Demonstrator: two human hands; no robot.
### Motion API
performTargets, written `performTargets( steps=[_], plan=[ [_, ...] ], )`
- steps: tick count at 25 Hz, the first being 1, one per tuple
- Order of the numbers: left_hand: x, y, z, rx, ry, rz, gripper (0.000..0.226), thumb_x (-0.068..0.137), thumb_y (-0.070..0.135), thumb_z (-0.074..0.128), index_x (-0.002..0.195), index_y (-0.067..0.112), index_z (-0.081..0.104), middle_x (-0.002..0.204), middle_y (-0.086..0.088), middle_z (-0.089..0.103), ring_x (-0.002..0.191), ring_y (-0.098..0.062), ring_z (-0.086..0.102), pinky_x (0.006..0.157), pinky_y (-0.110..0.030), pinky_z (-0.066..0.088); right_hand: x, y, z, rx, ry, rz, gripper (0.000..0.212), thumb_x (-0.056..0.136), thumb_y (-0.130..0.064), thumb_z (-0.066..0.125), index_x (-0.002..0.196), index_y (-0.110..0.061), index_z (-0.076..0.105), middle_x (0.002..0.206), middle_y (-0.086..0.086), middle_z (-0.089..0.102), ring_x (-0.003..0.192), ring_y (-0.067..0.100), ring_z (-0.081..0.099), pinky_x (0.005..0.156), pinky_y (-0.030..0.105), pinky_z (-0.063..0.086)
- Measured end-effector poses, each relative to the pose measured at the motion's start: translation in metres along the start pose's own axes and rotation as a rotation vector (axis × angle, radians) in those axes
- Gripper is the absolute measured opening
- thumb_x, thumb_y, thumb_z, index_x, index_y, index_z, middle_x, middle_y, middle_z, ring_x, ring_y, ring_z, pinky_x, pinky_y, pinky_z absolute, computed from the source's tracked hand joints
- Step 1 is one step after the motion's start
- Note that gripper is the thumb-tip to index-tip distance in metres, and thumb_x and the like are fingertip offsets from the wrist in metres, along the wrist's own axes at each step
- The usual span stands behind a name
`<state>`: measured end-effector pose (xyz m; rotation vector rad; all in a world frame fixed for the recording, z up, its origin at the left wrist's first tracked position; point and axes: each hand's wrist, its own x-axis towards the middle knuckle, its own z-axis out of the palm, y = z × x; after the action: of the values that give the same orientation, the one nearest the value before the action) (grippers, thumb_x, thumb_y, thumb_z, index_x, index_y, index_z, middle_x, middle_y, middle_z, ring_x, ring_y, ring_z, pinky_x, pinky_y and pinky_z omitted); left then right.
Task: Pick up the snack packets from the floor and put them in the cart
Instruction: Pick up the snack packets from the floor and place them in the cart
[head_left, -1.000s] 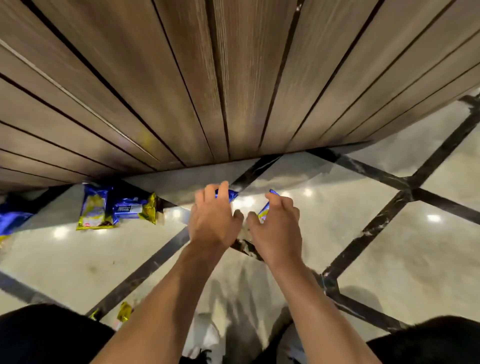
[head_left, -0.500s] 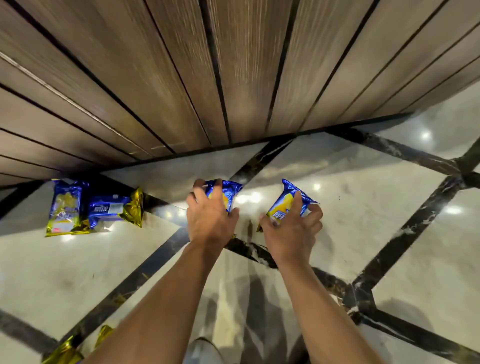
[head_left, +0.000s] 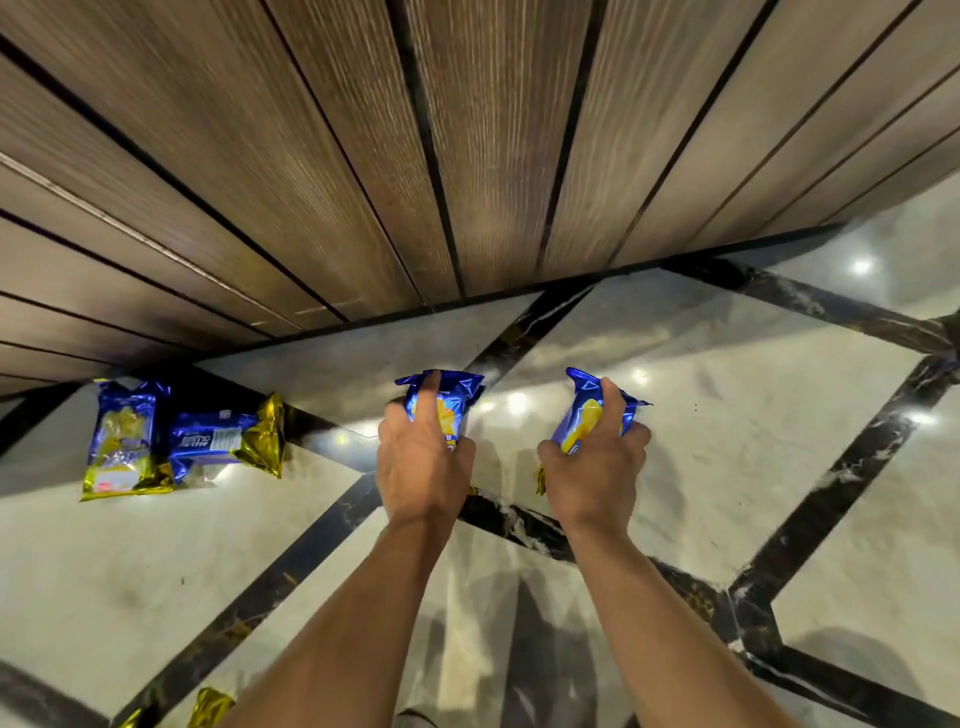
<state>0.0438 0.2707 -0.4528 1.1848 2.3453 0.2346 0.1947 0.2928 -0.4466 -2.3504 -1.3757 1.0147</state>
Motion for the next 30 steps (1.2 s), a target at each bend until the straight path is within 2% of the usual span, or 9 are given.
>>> performTargets(
  steps=[5,8,14,17,21,23,26,30],
  plan=[
    [-0.03,0.028,-0.043,-0.099,0.056,0.013,0.078,0.08,0.026,0.069,0.147,0.036,0.03,0.123,-0.005,0.044,0.109,-0.028,0.05,0.08,-0.04,0.052,-0.04,-0.033,-0.04,-0.009,0.002,-0.102,0.088,0.073,-0.025,0.072,0.144,-0.043,0.024,0.126,0.004,0.036,0.113,0.026,0.043,0.082,0.042,0.053],
    [-0.067,0.053,-0.096,-0.157,0.069,0.015,0.08,0.077,0.023,0.069,0.147,0.034,0.032,0.126,-0.008,0.044,0.111,-0.031,0.05,0.085,-0.044,0.052,-0.08,-0.065,-0.087,-0.002,0.007,-0.148,0.088,0.071,-0.023,0.073,0.144,-0.041,0.027,0.125,0.006,0.038,0.112,0.028,0.043,0.084,0.042,0.051],
    [-0.186,0.099,-0.286,-0.203,0.088,-0.025,0.079,0.078,0.026,0.07,0.147,0.032,0.031,0.131,-0.009,0.043,0.118,-0.031,0.048,0.088,-0.042,0.049,-0.218,-0.156,-0.236,-0.015,-0.081,-0.239,0.088,0.073,-0.024,0.074,0.144,-0.041,0.025,0.128,0.007,0.038,0.113,0.027,0.042,0.082,0.037,0.049],
    [-0.251,0.125,-0.403,-0.259,0.063,-0.086,0.074,0.081,0.031,0.067,0.146,0.035,0.033,0.128,-0.005,0.046,0.118,-0.028,0.048,0.08,-0.037,0.046,-0.3,-0.218,-0.321,-0.023,-0.14,-0.269,0.083,0.074,-0.025,0.07,0.143,-0.044,0.026,0.125,0.002,0.037,0.113,0.022,0.042,0.077,0.032,0.046],
    [-0.333,0.151,-0.54,-0.278,0.102,-0.108,0.073,0.077,0.029,0.066,0.143,0.037,0.035,0.124,-0.002,0.046,0.105,-0.028,0.056,0.07,-0.032,0.042,-0.401,-0.294,-0.418,-0.036,-0.181,-0.332,0.079,0.074,-0.026,0.064,0.142,-0.045,0.029,0.124,0.0,0.036,0.113,0.023,0.043,0.08,0.035,0.049],
    [-0.362,0.156,-0.584,-0.301,0.083,-0.151,0.073,0.08,0.03,0.066,0.145,0.036,0.033,0.123,-0.002,0.044,0.101,-0.03,0.059,0.071,-0.032,0.042,-0.431,-0.315,-0.447,-0.07,-0.194,-0.425,0.079,0.074,-0.028,0.065,0.143,-0.043,0.03,0.121,0.003,0.038,0.108,0.027,0.046,0.082,0.04,0.051],
    [-0.406,0.156,-0.638,-0.32,0.066,-0.216,0.075,0.083,0.032,0.065,0.147,0.037,0.026,0.13,-0.003,0.04,0.106,-0.032,0.059,0.082,-0.04,0.049,-0.47,-0.338,-0.482,-0.131,-0.245,-0.505,0.081,0.075,-0.028,0.067,0.144,-0.042,0.027,0.123,0.006,0.039,0.109,0.029,0.046,0.09,0.044,0.048],
    [-0.461,0.152,-0.667,-0.356,0.167,-0.357,0.077,0.079,0.036,0.063,0.145,0.042,0.024,0.128,-0.002,0.042,0.108,-0.034,0.059,0.083,-0.046,0.052,-0.503,-0.341,-0.512,-0.175,-0.303,-0.674,0.086,0.071,-0.027,0.068,0.145,-0.042,0.026,0.122,0.006,0.036,0.11,0.03,0.044,0.09,0.042,0.047]
  ],
)
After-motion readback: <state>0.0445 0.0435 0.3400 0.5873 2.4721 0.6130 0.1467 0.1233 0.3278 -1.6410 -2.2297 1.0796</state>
